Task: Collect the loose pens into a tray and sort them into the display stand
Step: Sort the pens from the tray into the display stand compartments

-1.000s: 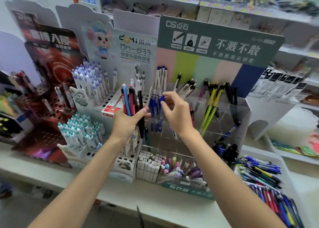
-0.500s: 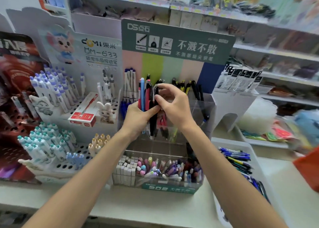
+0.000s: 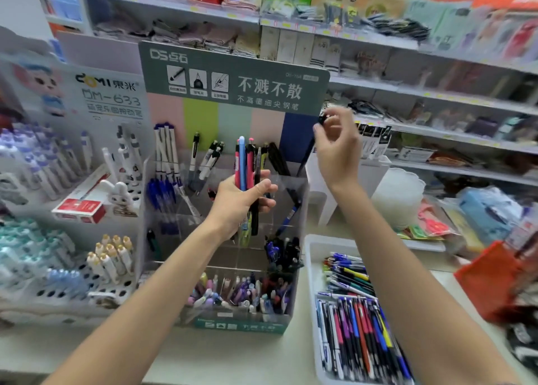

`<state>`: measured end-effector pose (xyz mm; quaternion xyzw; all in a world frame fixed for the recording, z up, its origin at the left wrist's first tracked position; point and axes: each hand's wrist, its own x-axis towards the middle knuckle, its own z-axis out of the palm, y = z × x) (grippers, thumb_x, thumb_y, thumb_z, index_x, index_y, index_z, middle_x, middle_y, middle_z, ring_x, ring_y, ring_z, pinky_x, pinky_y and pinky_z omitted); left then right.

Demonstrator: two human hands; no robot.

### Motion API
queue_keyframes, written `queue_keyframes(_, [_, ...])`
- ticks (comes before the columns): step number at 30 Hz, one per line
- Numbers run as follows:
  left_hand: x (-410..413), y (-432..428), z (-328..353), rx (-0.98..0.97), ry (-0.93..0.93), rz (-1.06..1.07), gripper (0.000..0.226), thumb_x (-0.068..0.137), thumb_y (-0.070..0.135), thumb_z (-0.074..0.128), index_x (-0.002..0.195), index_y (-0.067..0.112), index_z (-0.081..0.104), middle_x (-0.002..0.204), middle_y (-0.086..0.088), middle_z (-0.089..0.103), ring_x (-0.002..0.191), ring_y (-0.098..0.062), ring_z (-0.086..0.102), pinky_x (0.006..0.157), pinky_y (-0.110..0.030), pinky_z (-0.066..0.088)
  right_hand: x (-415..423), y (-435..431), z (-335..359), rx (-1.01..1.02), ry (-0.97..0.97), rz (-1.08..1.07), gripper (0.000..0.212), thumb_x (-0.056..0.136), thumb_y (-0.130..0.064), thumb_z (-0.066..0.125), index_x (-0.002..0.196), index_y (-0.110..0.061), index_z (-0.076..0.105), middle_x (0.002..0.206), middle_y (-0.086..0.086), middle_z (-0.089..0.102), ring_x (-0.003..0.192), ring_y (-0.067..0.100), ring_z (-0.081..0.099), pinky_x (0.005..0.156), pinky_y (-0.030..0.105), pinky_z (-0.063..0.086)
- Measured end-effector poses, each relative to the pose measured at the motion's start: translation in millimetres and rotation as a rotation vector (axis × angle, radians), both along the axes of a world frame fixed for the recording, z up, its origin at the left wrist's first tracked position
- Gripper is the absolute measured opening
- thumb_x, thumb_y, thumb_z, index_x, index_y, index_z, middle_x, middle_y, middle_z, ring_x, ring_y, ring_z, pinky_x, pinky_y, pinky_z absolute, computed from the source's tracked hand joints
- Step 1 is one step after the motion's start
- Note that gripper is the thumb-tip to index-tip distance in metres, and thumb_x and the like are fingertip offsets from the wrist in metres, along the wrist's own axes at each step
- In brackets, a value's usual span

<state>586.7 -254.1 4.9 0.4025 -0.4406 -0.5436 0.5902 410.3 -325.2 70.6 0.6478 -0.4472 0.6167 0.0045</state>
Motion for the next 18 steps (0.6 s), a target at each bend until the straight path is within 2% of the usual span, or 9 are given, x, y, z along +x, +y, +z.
queue_keyframes(4, [-7,4,4,-0.004,-0.016,0.018,0.016,0.092,0.008,0.066,0.108,0.005,0.066,0.088,-0.009,0.076,0.06,-0.016,0.069,0.059,-0.025,0.058,-1,-8,-30,0.344,0.273,0.157,0.026,0.093,-0.009,0.063,0.119,-0.009,0.064,0.104,0.003,0.067,0.092,0.017,0.063,0.087,0.037,0.054])
queue_keyframes(6, [-9,4,3,-0.005,-0.028,0.033,0.015,0.091,0.01,0.067,0.105,0.004,0.066,0.09,-0.011,0.077,0.062,-0.017,0.07,0.06,-0.026,0.058,-4,-7,-35,0.359,0.308,0.167,0.036,0.095,-0.009,0.058,0.13,-0.012,0.061,0.115,0.004,0.065,0.101,0.016,0.061,0.092,0.025,0.049])
queue_keyframes(8, [-11,3,4,-0.004,-0.032,0.049,0.016,0.09,0.01,0.068,0.104,0.003,0.067,0.093,-0.012,0.076,0.064,-0.019,0.071,0.063,-0.028,0.059,-6,-2,-31,0.275,0.221,0.166,0.037,0.094,-0.006,0.057,0.131,-0.009,0.061,0.109,0.0,0.064,0.094,0.011,0.058,0.085,0.008,0.041])
queue_keyframes(9, [-14,3,5,-0.005,-0.036,0.056,0.016,0.09,0.01,0.068,0.103,0.002,0.067,0.093,-0.013,0.076,0.065,-0.019,0.071,0.064,-0.028,0.06,-6,2,-27,0.263,0.156,0.196,0.035,0.094,-0.008,0.058,0.128,-0.008,0.063,0.103,-0.003,0.064,0.088,0.007,0.057,0.08,0.006,0.041])
queue_keyframes(12, [-25,1,10,-0.005,-0.064,0.045,0.017,0.09,0.008,0.068,0.104,0.0,0.066,0.09,-0.013,0.076,0.066,-0.02,0.072,0.065,-0.029,0.06,4,15,-13,0.412,0.045,0.439,0.031,0.092,-0.019,0.068,0.122,-0.014,0.065,0.093,-0.002,0.07,0.084,0.006,0.064,0.077,0.014,0.05])
queue_keyframes(14, [-34,1,12,-0.009,-0.082,0.014,0.02,0.089,0.008,0.068,0.107,0.0,0.066,0.091,-0.012,0.076,0.068,-0.021,0.072,0.066,-0.029,0.06,9,17,-9,0.473,0.025,0.558,0.027,0.088,-0.014,0.073,0.114,-0.013,0.068,0.092,0.004,0.073,0.084,0.014,0.069,0.079,0.025,0.056])
queue_keyframes(16, [-38,1,11,-0.008,-0.076,0.016,0.021,0.09,0.007,0.068,0.11,0.0,0.066,0.092,-0.013,0.076,0.071,-0.022,0.073,0.067,-0.029,0.06,5,15,-5,0.436,-0.026,0.577,0.015,0.085,-0.006,0.074,0.1,-0.01,0.071,0.089,0.004,0.073,0.08,0.011,0.069,0.077,0.025,0.056])
queue_keyframes(18, [-35,2,9,0.004,-0.051,0.051,0.019,0.091,0.006,0.066,0.109,0.001,0.065,0.092,-0.015,0.076,0.074,-0.023,0.074,0.067,-0.029,0.06,-6,10,-3,0.386,-0.101,0.532,0.011,0.085,-0.007,0.074,0.093,-0.013,0.069,0.085,0.003,0.071,0.078,0.011,0.068,0.075,0.023,0.055])
